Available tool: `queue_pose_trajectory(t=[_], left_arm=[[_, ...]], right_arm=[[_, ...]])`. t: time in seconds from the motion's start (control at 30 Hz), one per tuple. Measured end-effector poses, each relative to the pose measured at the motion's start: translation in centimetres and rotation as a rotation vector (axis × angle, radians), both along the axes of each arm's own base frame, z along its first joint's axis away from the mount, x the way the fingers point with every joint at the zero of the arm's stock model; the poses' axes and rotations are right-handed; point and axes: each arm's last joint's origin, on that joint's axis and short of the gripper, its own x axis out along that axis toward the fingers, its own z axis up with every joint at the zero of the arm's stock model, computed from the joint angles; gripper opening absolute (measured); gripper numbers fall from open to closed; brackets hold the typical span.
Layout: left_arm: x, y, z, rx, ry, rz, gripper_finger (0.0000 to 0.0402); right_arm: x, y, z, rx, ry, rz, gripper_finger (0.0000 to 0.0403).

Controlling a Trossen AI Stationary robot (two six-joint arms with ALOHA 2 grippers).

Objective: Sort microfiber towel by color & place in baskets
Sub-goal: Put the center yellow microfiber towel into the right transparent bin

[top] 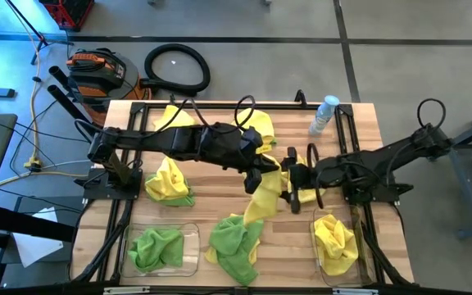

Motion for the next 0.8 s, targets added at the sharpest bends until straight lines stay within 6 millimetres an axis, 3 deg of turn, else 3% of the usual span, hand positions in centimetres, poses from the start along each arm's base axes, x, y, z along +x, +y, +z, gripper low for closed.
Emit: queue_pose_trajectory(t=[0.33,0.7,0.8], left_arm=[[-0.9,-0.1,-1.8,-0.018,0.211,0.007,0.0],[-0.2,-0.4,-1.1,0.0,0.102,-0.036,0.0],[0.0,-0.4,-1.1,-0.001,0.085,-0.045,0.0]], right_arm=[[-0.4,-0.7,3.5,-0.016,0.012,-0.049,0.0266],[1.3,-1.3,2.6,-0.02,0.03,-0.083,0.0264],[1.9,-1.4,2.1,-0.024,0.047,-0.09,0.0248]])
